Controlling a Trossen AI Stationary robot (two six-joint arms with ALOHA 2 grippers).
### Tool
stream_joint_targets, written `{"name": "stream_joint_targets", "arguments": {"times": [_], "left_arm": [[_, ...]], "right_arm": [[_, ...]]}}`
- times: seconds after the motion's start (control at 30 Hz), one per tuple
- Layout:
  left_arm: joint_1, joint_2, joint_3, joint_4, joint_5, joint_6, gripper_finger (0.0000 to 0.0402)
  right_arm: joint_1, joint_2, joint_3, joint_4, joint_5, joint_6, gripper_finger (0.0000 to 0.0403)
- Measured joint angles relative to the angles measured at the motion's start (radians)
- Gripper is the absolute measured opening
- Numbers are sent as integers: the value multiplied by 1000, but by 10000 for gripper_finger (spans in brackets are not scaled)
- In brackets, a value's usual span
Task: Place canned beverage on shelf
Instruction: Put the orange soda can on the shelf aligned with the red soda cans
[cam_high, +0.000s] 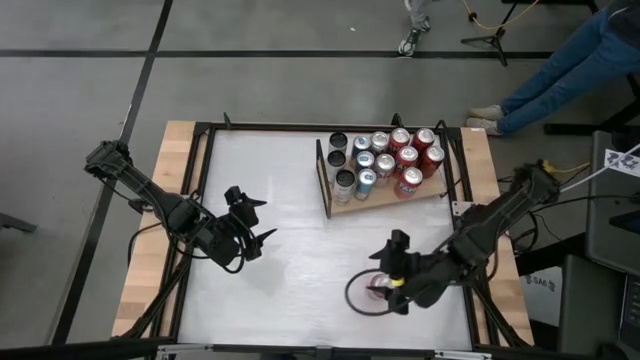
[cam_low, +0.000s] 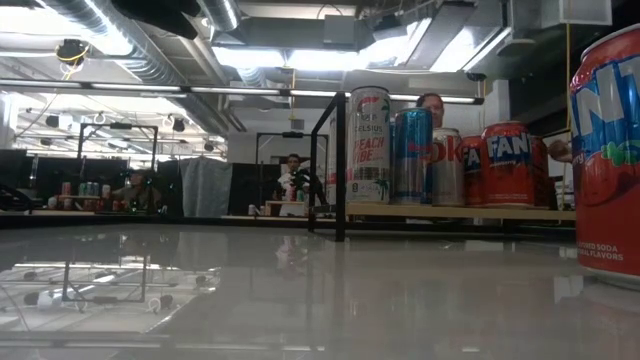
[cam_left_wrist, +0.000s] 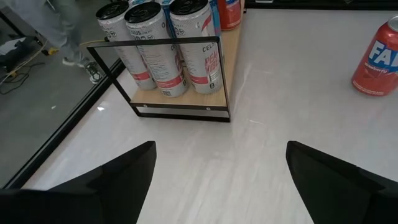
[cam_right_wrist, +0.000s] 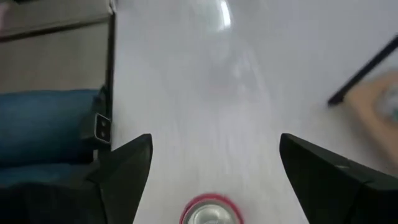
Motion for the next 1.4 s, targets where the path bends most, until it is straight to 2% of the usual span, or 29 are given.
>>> {"name": "stream_joint_targets", "arguments": {"times": [0.23, 0.57, 0.67, 0.8, 0.97, 1.4], "left_arm": [[0, 0, 0, 0, 0, 0, 351], [0, 0, 0, -1, 0, 1, 351], [0, 0, 0, -2, 0, 1, 351], [0, 0, 0, -3, 0, 1, 351], [0, 0, 0, -5, 0, 1, 351], [-4, 0, 0, -5, 0, 2, 351]], "right_arm": [[0, 69, 37, -78, -51, 291, 340], [-3, 79, 37, -259, -135, 761, 340], [-3, 89, 37, -281, -178, 851, 340], [-3, 116, 37, -272, -234, 921, 340], [-3, 138, 37, -280, -242, 1000, 340], [-3, 202, 37, -279, -244, 1011, 340]]}}
